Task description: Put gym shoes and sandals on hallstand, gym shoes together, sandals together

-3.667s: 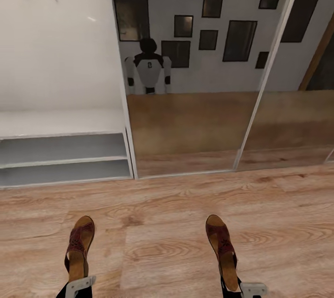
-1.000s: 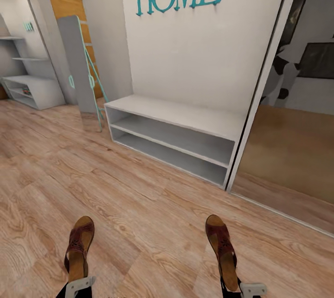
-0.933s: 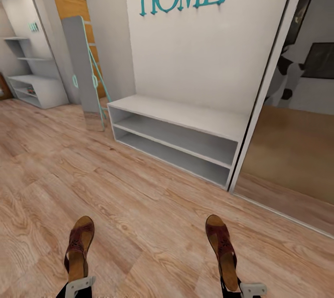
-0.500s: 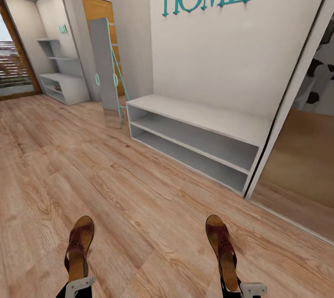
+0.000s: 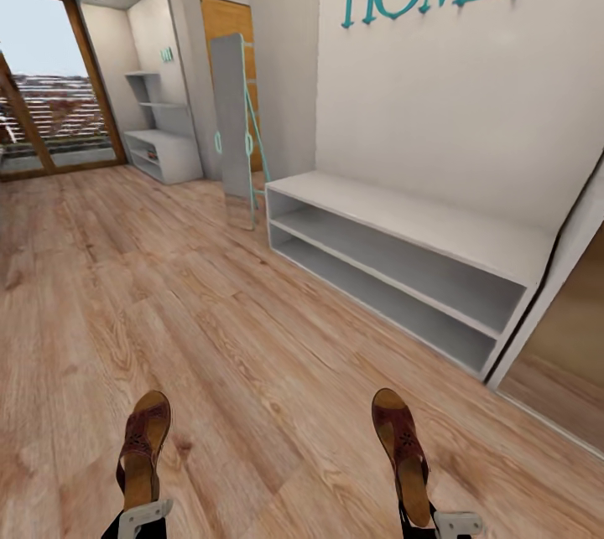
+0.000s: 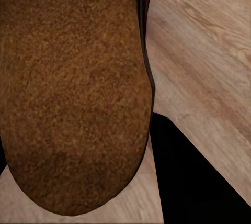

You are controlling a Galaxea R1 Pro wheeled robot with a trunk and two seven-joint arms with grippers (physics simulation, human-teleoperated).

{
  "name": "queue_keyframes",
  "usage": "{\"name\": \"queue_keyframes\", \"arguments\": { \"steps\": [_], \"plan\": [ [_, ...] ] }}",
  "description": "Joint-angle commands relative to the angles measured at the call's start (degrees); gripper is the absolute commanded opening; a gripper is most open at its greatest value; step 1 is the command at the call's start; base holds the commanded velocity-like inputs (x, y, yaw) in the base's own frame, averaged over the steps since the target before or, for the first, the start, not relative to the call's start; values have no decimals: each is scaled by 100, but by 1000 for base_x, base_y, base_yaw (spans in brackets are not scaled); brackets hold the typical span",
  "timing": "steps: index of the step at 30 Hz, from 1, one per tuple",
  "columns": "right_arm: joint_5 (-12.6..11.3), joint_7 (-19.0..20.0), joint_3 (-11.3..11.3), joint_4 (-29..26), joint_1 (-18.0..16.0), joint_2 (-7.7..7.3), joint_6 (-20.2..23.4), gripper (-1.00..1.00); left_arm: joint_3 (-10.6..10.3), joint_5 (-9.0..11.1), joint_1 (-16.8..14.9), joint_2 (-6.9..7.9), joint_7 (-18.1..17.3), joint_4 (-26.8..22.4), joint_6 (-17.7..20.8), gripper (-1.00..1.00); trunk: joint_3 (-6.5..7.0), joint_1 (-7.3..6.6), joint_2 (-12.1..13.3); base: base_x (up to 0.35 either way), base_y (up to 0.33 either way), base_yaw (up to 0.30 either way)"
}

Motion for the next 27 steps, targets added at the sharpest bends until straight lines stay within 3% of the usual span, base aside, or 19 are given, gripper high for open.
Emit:
{"name": "queue_keyframes", "arguments": {
  "steps": [1, 15, 27],
  "plan": [
    [11, 7, -14, 0, -1, 2, -14, -100, 8, -22, -5, 0, 3, 4, -15, -100, -5, 2, -2, 312, 0, 275],
    [14, 7, -14, 0, -1, 2, -14, -100, 14, -13, -5, 1, 3, 13, -15, -100, -5, 2, -2, 330, 6, 275],
    [11, 6, -14, -2, -1, 2, -14, -100, 14, -21, -5, 1, 3, 13, -19, -100, -5, 2, -2, 306, 159, 275]
  ]
}}
